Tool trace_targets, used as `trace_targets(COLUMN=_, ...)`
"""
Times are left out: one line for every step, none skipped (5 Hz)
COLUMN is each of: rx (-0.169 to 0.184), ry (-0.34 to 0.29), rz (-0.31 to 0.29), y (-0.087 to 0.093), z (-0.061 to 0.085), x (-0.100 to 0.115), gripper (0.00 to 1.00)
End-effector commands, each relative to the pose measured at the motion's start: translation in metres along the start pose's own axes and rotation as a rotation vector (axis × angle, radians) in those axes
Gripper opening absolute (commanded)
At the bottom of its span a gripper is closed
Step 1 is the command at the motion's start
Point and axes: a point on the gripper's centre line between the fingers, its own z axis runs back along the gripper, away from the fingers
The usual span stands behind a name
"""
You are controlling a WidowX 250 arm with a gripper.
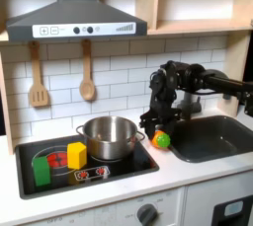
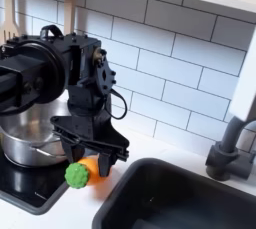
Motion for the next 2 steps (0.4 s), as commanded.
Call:
trace_targets(rx=-0.014, ry=0.037, rz=0.005, y=-0.0017, z=-0.0095, x=-0.0091, gripper=0.0)
trace_targets(rx=-0.006, ry=0.05, rz=0.009, y=0.0004, z=-0.0135, x=-0.0114, gripper=0.0)
